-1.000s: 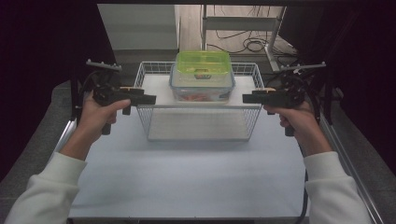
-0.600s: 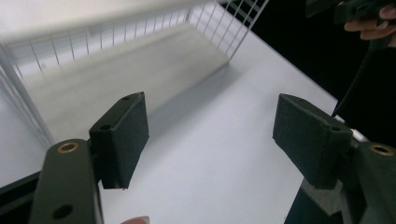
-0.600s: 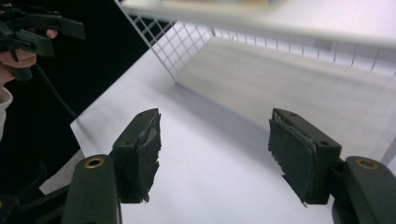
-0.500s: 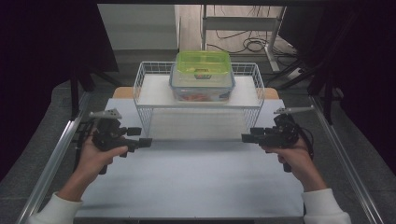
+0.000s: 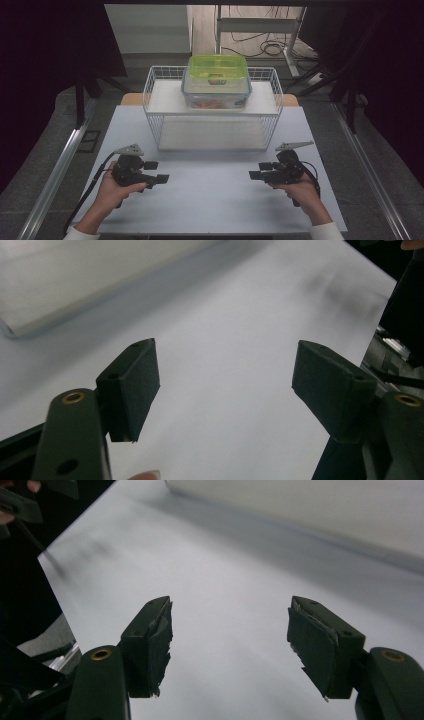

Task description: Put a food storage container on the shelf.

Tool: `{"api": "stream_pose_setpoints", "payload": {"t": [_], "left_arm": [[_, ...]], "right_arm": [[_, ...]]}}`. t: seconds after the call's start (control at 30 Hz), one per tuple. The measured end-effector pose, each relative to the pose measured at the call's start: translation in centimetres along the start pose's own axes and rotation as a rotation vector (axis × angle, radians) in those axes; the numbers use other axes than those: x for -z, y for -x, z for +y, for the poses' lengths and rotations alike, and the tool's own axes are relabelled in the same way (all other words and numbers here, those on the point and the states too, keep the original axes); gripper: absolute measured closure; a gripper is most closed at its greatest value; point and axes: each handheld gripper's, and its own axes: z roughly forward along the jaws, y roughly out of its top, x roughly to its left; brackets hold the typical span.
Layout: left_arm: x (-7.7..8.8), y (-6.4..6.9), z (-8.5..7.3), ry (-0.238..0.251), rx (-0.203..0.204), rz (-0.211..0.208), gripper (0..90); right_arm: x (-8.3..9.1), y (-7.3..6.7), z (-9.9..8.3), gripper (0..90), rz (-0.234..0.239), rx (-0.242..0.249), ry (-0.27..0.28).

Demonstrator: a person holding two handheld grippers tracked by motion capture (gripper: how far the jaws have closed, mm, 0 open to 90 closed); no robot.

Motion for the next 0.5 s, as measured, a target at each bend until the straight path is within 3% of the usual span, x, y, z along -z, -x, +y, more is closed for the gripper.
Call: {"api": "stream_pose_setpoints", "payload": {"t": [0.13, 0.17, 0.5], "left_arm": [[-0.3, 0.0, -0.5, 0.003, 0.004, -0.002, 26.6], [-0.4, 0.0, -0.6, -0.006, 0.001, 0.002, 26.6], [-0.2, -0.2, -0.8, 0.002, 0.013, 0.000, 26.5]], "right_arm": [[-0.6, 0.1, -0.6, 34.1, 0.011, -0.008, 0.013], [-1.0, 0.2, -0.8, 33.9, 0.007, -0.013, -0.006], [-0.3, -0.2, -1.0, 33.4, 0.002, 0.001, 0.026]]}}
